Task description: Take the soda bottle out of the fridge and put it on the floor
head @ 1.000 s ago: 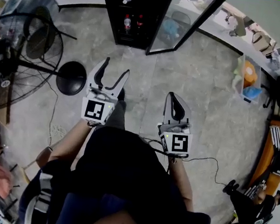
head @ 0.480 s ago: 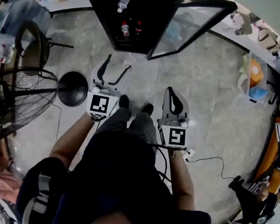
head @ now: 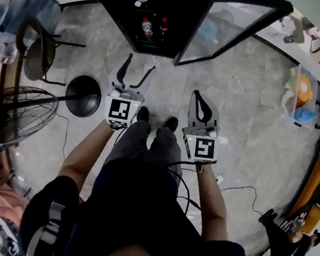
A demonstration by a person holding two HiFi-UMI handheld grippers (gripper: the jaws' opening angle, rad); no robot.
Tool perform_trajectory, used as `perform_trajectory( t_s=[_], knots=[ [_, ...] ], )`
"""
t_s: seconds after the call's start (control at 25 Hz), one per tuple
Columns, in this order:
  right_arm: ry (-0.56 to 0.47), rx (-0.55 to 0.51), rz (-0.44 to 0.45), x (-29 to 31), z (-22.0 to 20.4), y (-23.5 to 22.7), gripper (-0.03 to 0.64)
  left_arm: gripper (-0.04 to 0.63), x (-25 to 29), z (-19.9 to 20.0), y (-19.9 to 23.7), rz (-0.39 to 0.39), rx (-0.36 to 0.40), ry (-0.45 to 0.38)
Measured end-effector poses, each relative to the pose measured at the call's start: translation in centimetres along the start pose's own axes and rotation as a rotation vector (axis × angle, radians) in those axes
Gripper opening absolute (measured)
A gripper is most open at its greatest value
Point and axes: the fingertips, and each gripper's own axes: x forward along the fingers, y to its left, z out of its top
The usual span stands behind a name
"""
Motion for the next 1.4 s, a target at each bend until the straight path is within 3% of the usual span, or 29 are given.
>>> perform_trajectory(
  t_s=[1.0,1.4],
  knots=[
    [-0.025,0.01,0.014,14.7,-19.4,-3.6,0.018,0.304,19.5,-28.0,4.3,0.054,0.008,0.129],
    [-0.039,0.012,0.001,18.7,-26.6,-4.6,0.018,0.304,26.2,-37.5,5.4,0.032,0.037,0.161]
  ],
)
